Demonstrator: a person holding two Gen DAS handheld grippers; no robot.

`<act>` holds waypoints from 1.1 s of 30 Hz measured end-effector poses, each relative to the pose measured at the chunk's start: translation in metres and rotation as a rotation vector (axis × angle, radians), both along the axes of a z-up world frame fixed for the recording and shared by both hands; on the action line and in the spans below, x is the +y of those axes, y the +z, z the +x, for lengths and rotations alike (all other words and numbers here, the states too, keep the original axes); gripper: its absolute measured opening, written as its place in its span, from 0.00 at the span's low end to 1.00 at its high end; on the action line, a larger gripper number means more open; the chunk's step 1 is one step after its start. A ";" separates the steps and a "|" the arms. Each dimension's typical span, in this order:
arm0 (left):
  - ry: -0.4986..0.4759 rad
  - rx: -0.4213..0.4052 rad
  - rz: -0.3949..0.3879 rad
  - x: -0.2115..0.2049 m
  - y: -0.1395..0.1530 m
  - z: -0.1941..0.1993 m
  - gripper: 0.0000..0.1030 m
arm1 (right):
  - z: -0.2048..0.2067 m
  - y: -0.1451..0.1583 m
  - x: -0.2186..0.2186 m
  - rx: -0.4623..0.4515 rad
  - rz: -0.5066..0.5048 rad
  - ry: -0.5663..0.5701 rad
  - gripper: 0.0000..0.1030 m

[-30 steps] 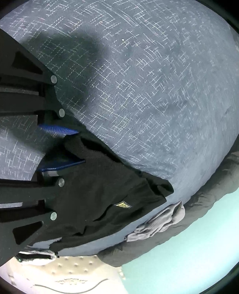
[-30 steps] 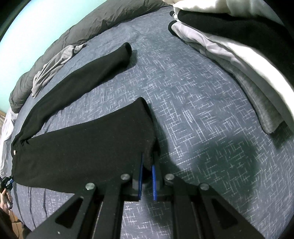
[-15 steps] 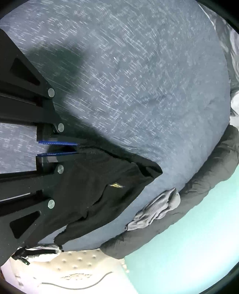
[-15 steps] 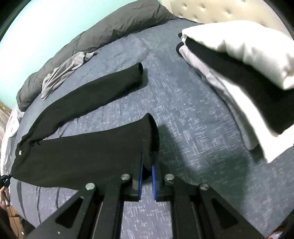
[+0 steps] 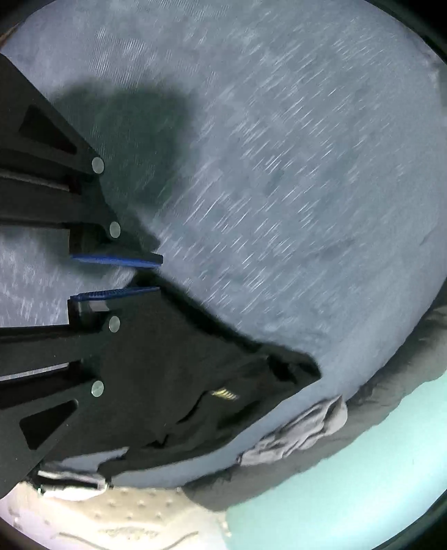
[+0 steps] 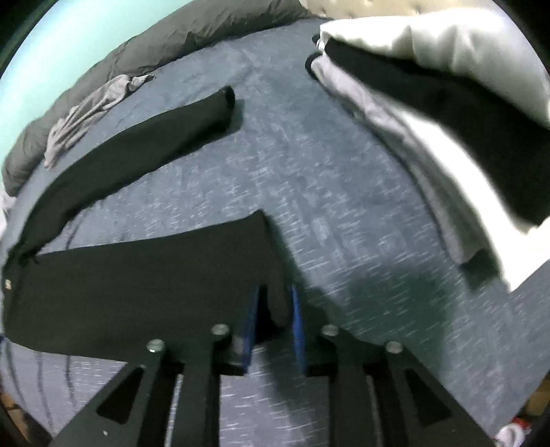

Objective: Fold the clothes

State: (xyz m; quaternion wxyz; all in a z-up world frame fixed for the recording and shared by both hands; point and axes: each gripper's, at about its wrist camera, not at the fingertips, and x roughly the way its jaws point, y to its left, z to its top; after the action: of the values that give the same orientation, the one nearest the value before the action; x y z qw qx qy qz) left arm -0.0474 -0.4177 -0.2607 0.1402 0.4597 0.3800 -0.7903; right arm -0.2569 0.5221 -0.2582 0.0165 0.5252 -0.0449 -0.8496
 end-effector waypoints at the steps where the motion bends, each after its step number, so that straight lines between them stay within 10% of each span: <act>1: -0.003 0.002 -0.023 -0.004 0.008 -0.001 0.12 | 0.000 0.003 -0.001 0.010 0.028 -0.005 0.28; 9: -0.137 0.082 -0.096 -0.006 0.050 -0.074 0.13 | -0.004 0.029 -0.078 0.150 -0.002 0.101 0.30; 20: -0.219 0.075 -0.028 0.002 0.023 -0.232 0.22 | -0.033 0.004 -0.250 0.159 -0.215 0.368 0.31; 33: -0.256 0.055 0.003 -0.017 -0.014 -0.309 0.22 | -0.047 -0.006 -0.243 0.147 -0.221 0.328 0.31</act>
State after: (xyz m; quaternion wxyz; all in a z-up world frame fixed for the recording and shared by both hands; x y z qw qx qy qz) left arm -0.3567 -0.4344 -0.2744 0.0269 0.4827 0.3232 -0.8135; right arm -0.3040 0.2788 -0.2645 0.2154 0.4572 -0.0504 -0.8614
